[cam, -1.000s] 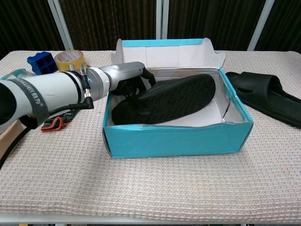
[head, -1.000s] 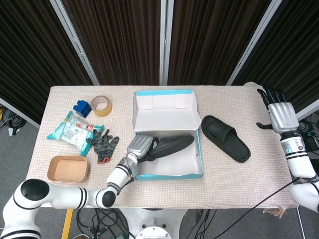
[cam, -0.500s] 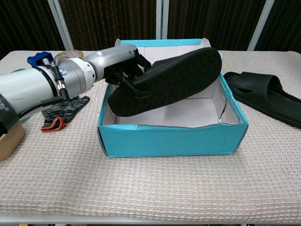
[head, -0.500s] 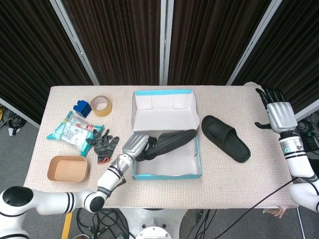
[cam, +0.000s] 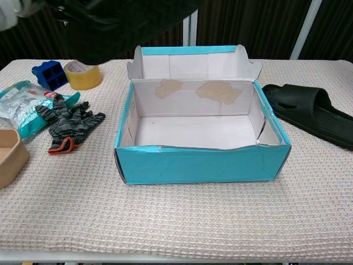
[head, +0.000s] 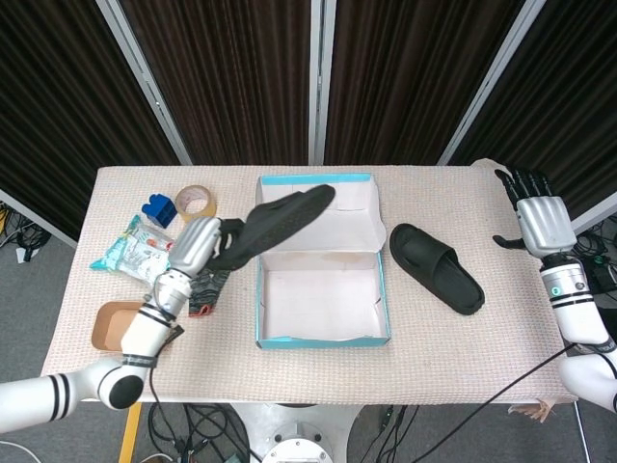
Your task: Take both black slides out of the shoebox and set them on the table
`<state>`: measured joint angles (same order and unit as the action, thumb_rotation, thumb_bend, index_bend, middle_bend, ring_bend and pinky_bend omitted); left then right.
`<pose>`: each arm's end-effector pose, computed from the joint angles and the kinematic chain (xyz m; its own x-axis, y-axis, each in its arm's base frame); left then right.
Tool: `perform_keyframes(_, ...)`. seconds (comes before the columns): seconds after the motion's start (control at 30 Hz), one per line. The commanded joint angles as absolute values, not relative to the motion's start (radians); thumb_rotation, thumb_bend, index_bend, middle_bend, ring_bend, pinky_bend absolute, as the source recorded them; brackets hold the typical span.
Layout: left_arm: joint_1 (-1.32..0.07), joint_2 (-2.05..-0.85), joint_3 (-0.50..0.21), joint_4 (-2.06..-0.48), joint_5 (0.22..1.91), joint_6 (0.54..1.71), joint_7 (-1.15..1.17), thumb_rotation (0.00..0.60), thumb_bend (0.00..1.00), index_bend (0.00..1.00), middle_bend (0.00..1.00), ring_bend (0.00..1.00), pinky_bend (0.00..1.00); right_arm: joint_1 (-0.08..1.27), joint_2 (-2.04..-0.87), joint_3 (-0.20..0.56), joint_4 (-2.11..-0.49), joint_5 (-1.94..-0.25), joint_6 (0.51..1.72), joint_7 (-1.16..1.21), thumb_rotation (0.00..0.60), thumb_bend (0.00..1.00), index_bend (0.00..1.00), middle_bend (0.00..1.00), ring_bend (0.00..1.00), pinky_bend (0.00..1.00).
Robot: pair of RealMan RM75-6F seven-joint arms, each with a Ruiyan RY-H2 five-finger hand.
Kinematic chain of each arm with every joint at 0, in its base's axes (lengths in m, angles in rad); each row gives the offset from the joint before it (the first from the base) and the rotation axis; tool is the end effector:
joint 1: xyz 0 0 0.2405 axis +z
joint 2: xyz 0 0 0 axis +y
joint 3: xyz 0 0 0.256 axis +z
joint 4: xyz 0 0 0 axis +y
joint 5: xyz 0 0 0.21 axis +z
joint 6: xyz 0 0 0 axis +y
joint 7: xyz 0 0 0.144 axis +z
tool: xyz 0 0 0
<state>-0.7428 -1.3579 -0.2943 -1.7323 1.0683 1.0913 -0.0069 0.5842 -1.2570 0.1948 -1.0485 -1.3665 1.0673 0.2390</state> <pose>-0.1051 0.3534 0.0653 -0.0269 0.2153 0.9762 0.9494 -0.3002 0.0923 -0.2918 -0.3915 0.1780 0.4863 0.0471 0.8725 -0.8616 -0.1405 0.4878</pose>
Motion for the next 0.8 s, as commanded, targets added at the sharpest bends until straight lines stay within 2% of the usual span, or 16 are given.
perform_keyframes(0.03, -0.676, -1.283, -0.257, -1.742, 0.97, 1.089, 0.043, 0.6, 0.42, 0.65, 0.72, 0.72, 0.9, 0.582, -1.258, 0.193, -1.048, -1.369, 1.068, 0.245, 0.6, 0.0, 0.0, 0.0, 0.0, 0.0)
perform_keyframes(0.2, -0.618, -1.277, -0.216, -1.69, 0.848, 1.078, 0.053, 0.6, 0.42, 0.64, 0.71, 0.71, 0.88, 0.579, -1.258, 0.19, -1.045, -1.374, 1.074, 0.248, 0.6, 0.0, 0.0, 0.0, 0.0, 0.0)
perform_keyframes(0.37, -0.596, -1.315, -0.212, -1.632, 0.752, 1.071, 0.063, 0.6, 0.43, 0.64, 0.7, 0.7, 0.88, 0.58, -1.26, 0.19, -1.042, -1.377, 1.075, 0.253, 0.6, 0.0, 0.0, 0.0, 0.0, 0.0)
perform_keyframes(0.53, -0.623, -1.339, -0.21, -1.611, 0.684, 1.002, 0.117, 0.6, 0.43, 0.61, 0.68, 0.7, 0.88, 0.578, -1.259, 0.188, -1.049, -1.383, 1.08, 0.255, 0.6, 0.0, 0.0, 0.0, 0.0, 0.0)
perform_keyframes(0.7, -0.659, -1.344, -0.239, -1.613, 0.632, 0.916, 0.109, 0.6, 0.4, 0.52, 0.61, 0.66, 0.88, 0.567, -1.251, 0.186, -1.057, -1.382, 1.091, 0.252, 0.6, 0.0, 0.0, 0.0, 0.0, 0.0)
perform_keyframes(0.8, -0.671, -1.356, -0.251, -1.619, 0.656, 0.906, 0.101, 0.6, 0.31, 0.36, 0.5, 0.52, 0.81, 0.558, -1.245, 0.186, -1.062, -1.374, 1.093, 0.248, 0.6, 0.0, 0.0, 0.0, 0.0, 0.0)
